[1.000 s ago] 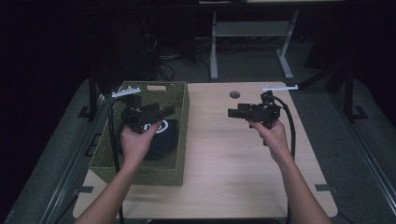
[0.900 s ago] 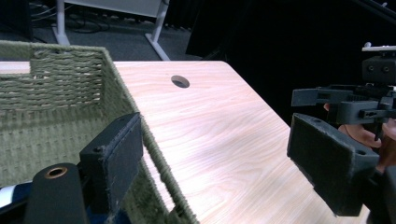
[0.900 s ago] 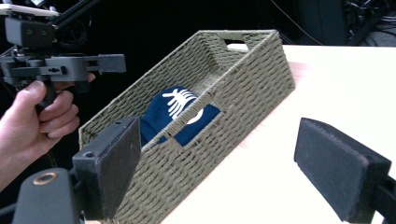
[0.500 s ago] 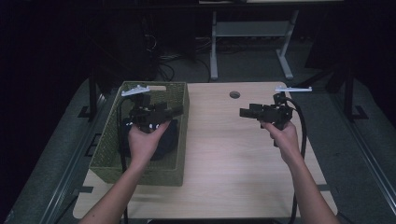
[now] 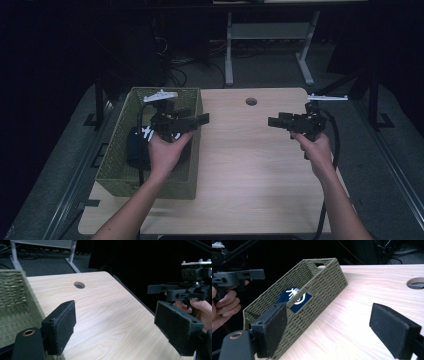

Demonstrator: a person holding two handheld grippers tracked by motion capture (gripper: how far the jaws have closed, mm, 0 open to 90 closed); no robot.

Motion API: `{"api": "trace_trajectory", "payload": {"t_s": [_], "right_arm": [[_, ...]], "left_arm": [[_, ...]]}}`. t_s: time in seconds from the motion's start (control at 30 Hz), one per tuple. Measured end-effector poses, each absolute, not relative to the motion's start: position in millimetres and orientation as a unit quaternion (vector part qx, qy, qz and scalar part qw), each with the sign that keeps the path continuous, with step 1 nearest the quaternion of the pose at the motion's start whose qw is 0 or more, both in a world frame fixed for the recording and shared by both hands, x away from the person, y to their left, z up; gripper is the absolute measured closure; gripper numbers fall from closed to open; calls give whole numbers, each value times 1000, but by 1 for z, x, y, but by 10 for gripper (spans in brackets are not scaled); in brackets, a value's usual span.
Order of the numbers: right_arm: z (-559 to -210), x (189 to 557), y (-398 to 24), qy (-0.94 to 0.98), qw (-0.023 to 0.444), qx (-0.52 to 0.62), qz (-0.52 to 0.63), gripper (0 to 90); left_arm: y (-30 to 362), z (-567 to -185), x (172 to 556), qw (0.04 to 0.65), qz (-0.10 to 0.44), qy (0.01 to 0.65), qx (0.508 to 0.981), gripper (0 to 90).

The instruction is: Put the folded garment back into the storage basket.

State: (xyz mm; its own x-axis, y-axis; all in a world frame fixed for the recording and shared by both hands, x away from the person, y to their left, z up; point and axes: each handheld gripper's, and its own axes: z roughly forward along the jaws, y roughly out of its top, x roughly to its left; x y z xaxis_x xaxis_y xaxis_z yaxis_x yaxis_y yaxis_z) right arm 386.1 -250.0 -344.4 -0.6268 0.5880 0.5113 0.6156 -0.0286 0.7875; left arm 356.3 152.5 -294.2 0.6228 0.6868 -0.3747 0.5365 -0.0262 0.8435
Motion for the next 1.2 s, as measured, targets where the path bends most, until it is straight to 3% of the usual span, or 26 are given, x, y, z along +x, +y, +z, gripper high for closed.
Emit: {"api": "trace_trajectory", "payload": {"t_s": [0.5, 1.2], "right_arm": [[-356, 373, -290, -691, -7, -459, -558, 145], [-372, 363, -318, -684, -14, -487, -543, 144]], "left_arm": [[106, -303, 348, 551, 40, 388, 738, 166], [71, -316, 338, 560, 23, 357, 747, 165]]}}
